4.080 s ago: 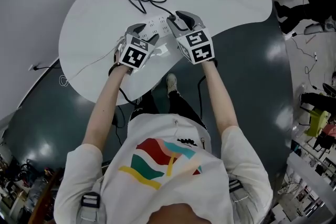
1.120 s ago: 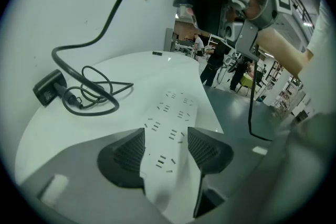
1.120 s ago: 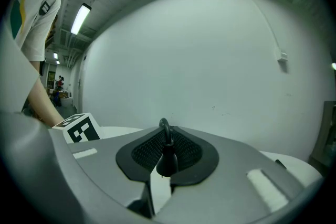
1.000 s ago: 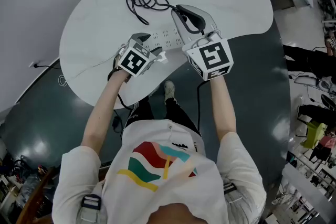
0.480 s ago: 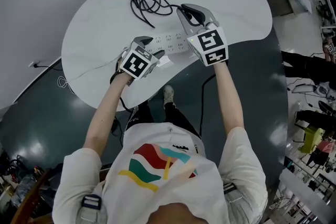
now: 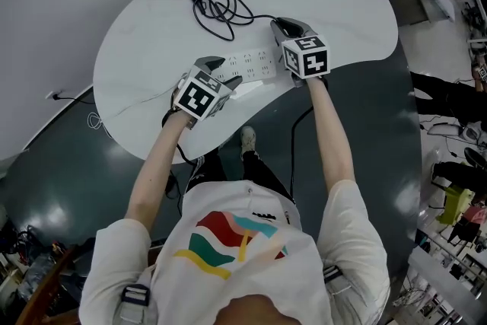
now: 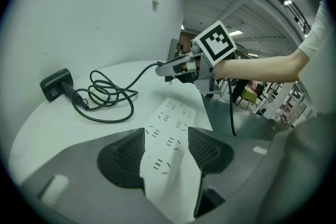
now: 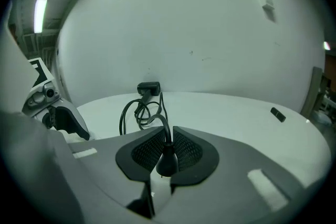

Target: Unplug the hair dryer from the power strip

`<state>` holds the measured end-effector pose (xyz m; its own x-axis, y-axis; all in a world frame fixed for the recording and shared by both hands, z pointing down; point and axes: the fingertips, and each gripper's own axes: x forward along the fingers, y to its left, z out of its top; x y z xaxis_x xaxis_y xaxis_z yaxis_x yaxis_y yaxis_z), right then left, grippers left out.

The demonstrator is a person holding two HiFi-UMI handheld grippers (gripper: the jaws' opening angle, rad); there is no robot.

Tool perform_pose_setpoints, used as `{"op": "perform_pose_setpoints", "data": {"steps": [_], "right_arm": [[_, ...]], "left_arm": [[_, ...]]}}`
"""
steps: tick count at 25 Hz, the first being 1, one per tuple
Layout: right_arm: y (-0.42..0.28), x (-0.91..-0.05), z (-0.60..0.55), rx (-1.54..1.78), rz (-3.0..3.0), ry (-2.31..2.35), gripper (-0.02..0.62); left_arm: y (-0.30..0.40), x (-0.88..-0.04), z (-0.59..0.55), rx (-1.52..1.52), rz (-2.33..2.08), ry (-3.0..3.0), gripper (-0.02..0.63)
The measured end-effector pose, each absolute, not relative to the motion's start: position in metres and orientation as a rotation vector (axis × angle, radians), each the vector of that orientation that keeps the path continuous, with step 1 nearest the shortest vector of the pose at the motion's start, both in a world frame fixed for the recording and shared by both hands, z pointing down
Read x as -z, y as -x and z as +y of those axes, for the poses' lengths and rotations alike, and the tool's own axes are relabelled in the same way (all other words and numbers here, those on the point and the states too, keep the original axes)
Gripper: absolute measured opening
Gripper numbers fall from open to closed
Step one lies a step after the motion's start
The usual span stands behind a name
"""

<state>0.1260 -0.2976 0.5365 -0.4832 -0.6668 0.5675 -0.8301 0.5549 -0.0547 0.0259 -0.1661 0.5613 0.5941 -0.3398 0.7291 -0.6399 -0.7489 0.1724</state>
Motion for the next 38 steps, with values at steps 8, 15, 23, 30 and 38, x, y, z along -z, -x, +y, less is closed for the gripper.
{"op": "perform_pose_setpoints", "data": {"steps": [8,15,23,30,38], "right_arm": [[-0.136,-0.573,-0.289,-0.647,-2.22,-1.21,0.061],[-0.145,-0.592,-0.288,-0.662,-2.129,-1.28,0.072],[-0.144,-0.571,-0.284,-0.667,-2.186,-1.311,0.173],[-0.139,-0.479,-0.286,-0.512,-2.362,-1.385,0.155],[-0.134,-0.342,-0.246,-0.149,-2.509,-1.622,0.061]], "left_arm": [[-0.031,-0.558,-0.165,-0.948,-0.786,-2.41,0.238],[-0.031,-0.553,-0.167,-0.91,-0.812,-2.423,0.238],[-0.033,-0.551,-0.17,-0.87,-0.827,-2.433,0.238],[-0.034,-0.507,-0.19,-0.726,-0.922,-2.487,0.238],[-0.025,-0.388,-0.203,-0.424,-1.129,-2.632,0.198]]}}
